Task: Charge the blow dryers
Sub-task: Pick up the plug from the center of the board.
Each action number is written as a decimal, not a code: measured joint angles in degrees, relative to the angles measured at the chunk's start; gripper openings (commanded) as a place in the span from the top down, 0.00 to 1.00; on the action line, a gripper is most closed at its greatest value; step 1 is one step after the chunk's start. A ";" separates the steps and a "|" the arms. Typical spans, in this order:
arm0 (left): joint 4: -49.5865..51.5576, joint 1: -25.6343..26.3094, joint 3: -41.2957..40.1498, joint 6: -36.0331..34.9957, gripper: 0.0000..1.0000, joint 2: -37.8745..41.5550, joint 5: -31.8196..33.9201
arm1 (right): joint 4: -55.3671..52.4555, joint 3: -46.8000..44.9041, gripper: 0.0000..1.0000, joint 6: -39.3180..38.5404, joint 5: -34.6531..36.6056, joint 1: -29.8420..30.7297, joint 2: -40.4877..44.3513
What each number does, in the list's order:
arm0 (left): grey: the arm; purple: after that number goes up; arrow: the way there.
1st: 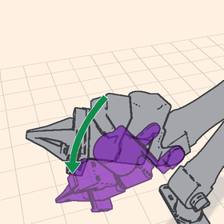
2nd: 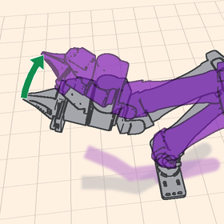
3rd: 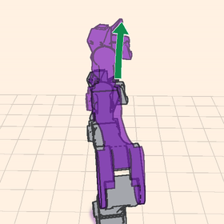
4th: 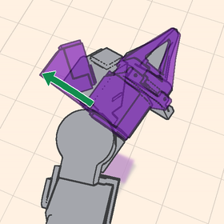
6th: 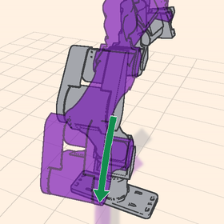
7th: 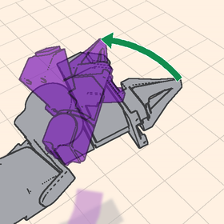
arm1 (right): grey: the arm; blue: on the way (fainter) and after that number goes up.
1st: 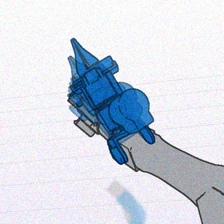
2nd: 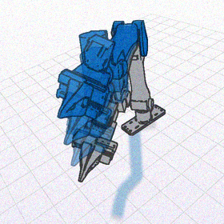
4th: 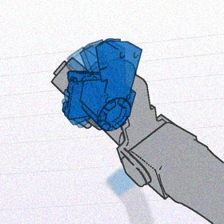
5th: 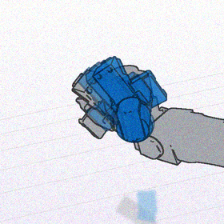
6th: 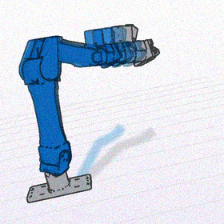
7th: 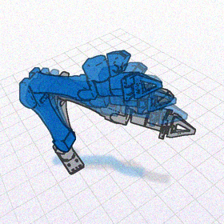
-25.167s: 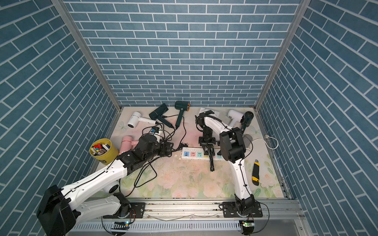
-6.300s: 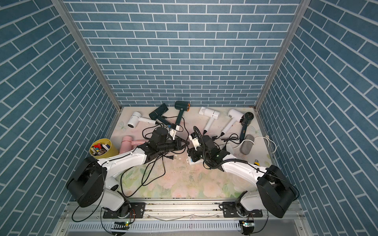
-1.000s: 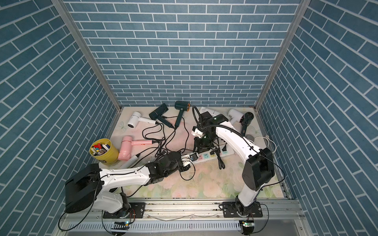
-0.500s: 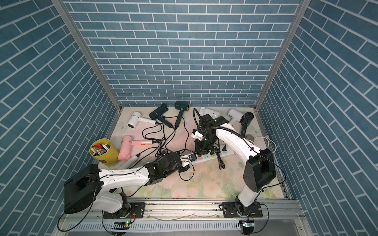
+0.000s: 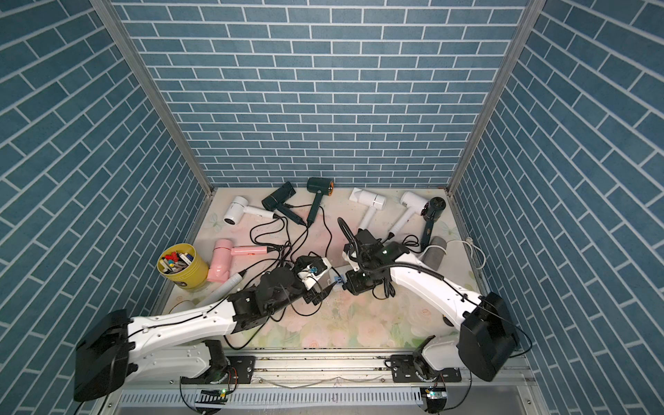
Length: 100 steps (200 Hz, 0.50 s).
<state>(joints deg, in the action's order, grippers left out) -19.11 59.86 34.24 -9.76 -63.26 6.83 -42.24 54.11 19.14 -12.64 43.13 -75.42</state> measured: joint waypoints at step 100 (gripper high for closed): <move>11.52 -11.23 4.72 17.81 0.01 3.65 -7.76 | 30.80 -25.16 1.00 3.63 21.68 9.53 7.08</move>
<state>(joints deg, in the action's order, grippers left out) -7.60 48.62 38.96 8.05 -59.61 -0.93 -11.44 28.95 22.76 9.04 52.66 -68.34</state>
